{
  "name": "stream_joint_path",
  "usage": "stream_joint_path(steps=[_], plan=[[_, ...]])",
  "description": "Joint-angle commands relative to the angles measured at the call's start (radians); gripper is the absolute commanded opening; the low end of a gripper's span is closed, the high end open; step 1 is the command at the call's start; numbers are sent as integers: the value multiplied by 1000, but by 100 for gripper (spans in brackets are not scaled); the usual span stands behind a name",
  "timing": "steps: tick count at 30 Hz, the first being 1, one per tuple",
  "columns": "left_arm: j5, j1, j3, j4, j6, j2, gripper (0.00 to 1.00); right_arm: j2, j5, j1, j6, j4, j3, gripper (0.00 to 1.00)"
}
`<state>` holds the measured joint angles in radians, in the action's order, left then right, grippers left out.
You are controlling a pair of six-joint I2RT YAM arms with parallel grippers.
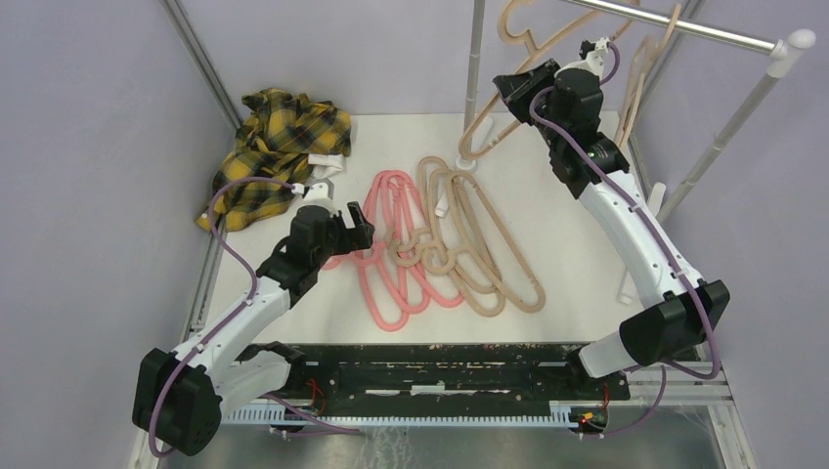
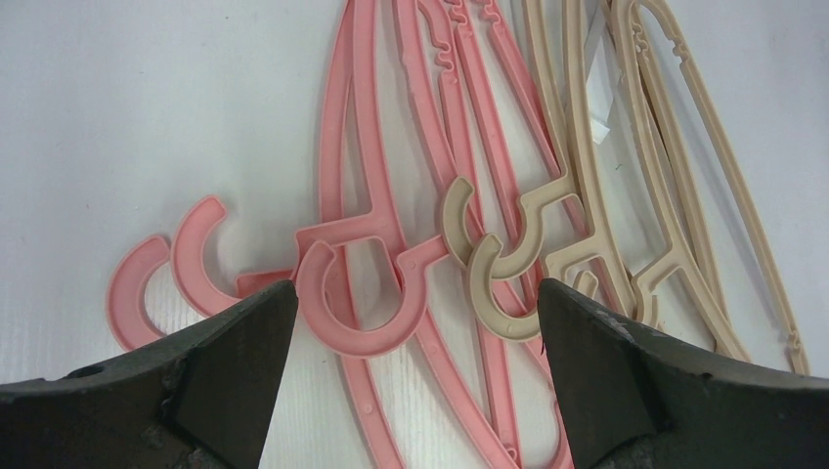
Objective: Organize the hangers
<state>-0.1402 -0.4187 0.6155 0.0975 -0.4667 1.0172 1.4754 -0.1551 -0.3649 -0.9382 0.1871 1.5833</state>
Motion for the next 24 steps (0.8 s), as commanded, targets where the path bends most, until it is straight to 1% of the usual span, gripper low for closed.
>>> stream_joint_path(steps=[1,7,15,24], plan=[[-31,-1,6,-10,-15,-28,99,10,76,29,-48,-92,78,4],[-34,-1,2,-7,-13,-31,99,11,93,106,-123,-122,51,5],[-37,0,4,-5,-12,-28,99,37,178,218,-236,-183,31,5],[-32,-1,3,-8,-13,-15,99,-55,200,335,-325,-238,-133,5]])
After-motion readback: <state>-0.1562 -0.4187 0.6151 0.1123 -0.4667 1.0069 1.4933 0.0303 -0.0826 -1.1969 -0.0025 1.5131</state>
